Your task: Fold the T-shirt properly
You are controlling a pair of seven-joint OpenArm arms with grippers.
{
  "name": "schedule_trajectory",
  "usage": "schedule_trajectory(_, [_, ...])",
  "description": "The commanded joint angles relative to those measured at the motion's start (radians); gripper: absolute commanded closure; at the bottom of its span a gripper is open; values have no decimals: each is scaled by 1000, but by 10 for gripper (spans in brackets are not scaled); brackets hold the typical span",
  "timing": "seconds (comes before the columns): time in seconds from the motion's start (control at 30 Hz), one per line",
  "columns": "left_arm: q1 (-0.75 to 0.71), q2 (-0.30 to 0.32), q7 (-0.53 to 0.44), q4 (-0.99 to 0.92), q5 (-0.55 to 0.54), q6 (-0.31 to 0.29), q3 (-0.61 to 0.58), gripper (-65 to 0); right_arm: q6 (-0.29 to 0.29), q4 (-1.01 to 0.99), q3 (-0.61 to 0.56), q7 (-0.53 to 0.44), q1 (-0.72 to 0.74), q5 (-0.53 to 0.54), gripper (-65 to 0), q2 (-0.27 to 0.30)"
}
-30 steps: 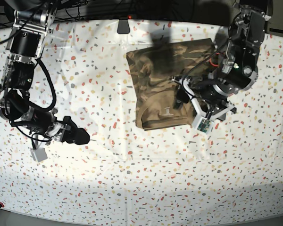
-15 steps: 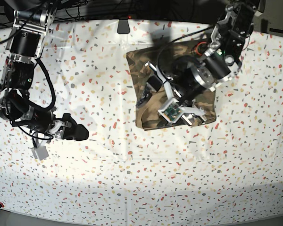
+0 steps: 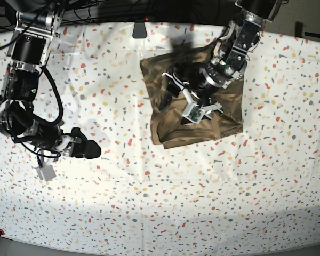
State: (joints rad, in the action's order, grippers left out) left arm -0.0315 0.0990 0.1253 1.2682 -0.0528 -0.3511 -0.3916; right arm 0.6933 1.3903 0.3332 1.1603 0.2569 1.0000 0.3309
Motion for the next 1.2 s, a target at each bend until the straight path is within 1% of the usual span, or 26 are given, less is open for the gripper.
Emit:
schedule_trajectory(0.0, [-11, 2, 94, -16, 11, -1, -2, -396, 5, 17, 3, -20, 25, 25, -291, 15])
schedule_trajectory(0.07, [2, -3, 82, -16, 7, -1, -2, -396, 5, 17, 3, -20, 25, 26, -291, 16])
schedule_trajectory(0.13, [23, -5, 100, -16, 8, -1, -2, -396, 5, 17, 3, -20, 25, 26, -291, 16])
schedule_trajectory(0.17, [38, -8, 134, -12, 8, -1, -2, -396, 5, 17, 3, -21, 25, 29, -291, 16])
schedule_trajectory(0.23, [75, -8, 245, 10, 8, -1, -2, -396, 5, 17, 3, -42, 26, 29, -291, 16])
schedule_trajectory(0.3, [113, -6, 343, 49, 9, -1, -2, -396, 5, 17, 3, -95, 26, 29, -291, 17])
schedule_trajectory(0.33, [131, -6, 372, 69, 9, -1, -2, -396, 5, 17, 3, -134, 26, 29, -291, 18])
schedule_trajectory(0.4, [159, -6, 386, 109, 8, -1, -2, -396, 5, 17, 3, -174, 42, 28, -291, 18])
schedule_trajectory(0.53, [182, -6, 383, 194, 8, -1, -2, -396, 5, 17, 3, -165, 94, 5, -291, 18])
schedule_trajectory(0.6, [184, 6, 384, 244, 9, 0, -2, -396, 5, 18, 3, -164, 116, -14, -291, 19])
schedule_trajectory(0.7, [184, 44, 388, 338, 8, 0, -2, -396, 5, 18, 3, -166, 140, -18, -291, 27])
schedule_trajectory(0.83, [183, 124, 476, 488, 8, 4, -2, -396, 5, 18, 3, -156, 156, -43, -291, 43])
schedule_trajectory(0.9, [183, 173, 528, 559, 8, 49, 2, -396, 5, 18, 6, -124, 152, -52, -291, 55])
schedule_trajectory(0.97, [175, 224, 565, 615, 7, 121, 25, -396, 5, 23, 16, -104, 137, -51, -291, 69])
schedule_trajectory(1.07, [121, 291, 597, 667, 0, 211, 111, -396, 5, 47, 63, -72, 88, -46, -291, 91])
schedule_trajectory(1.1, [92, 307, 601, 680, -11, 224, 146, -396, 5, 60, 87, -67, 62, -46, -291, 99])
schedule_trajectory(1.17, [25, 337, 608, 705, -40, 225, 214, -396, 5, 89, 140, -63, -3, -27, -291, 116])
